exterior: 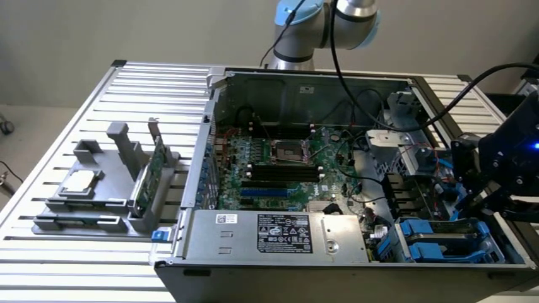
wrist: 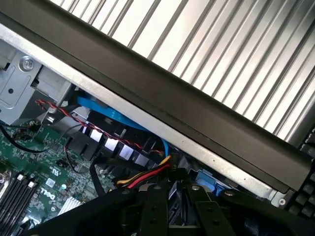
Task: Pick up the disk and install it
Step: 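Insert the first disk wire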
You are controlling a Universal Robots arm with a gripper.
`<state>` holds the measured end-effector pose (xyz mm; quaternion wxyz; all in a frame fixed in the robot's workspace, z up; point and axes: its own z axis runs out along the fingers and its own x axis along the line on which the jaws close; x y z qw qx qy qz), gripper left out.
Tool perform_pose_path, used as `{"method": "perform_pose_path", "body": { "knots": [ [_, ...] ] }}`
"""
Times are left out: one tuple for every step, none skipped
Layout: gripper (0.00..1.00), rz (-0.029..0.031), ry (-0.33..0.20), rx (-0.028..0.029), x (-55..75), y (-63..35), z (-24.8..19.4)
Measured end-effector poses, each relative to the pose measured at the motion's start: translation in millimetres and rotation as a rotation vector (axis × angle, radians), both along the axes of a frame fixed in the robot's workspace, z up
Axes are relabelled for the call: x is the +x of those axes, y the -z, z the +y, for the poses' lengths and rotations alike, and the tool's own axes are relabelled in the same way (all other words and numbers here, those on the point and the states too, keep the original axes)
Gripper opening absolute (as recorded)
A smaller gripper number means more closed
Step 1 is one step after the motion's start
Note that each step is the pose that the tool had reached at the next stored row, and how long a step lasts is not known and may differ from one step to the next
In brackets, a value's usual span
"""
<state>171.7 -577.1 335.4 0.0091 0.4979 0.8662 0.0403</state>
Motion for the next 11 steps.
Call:
{"method": "perform_pose_path", "body": {
  "knots": [
    [0.16,0.0,0.001,-0.0002,-0.4,-0.2,0.1],
    [0.16,0.0,0.001,-0.0001,-1.2,-0.5,0.1],
    [0.16,-0.0001,0.002,-0.0002,-2.3,-1.2,0.2],
    [0.16,0.0,0.004,0.0,-3.6,-1.8,0.1],
    [0.16,0.0,0.004,0.0002,-4.7,-2.9,0.1],
    [0.16,0.0,0.005,0.0012,-5.7,-3.9,0.1],
    [0.16,0.0,0.005,0.0032,-6.7,-5.1,-0.1],
    [0.16,0.0,0.005,0.0043,-7.8,-6.7,-0.1],
    [0.16,0.0,0.005,0.0054,-8.9,-8.4,-0.2],
    [0.16,0.0,0.005,0.0058,-10.0,-10.7,-0.1],
    [0.16,0.0,0.006,0.0058,-10.9,-12.9,-0.2]
  ]
}}
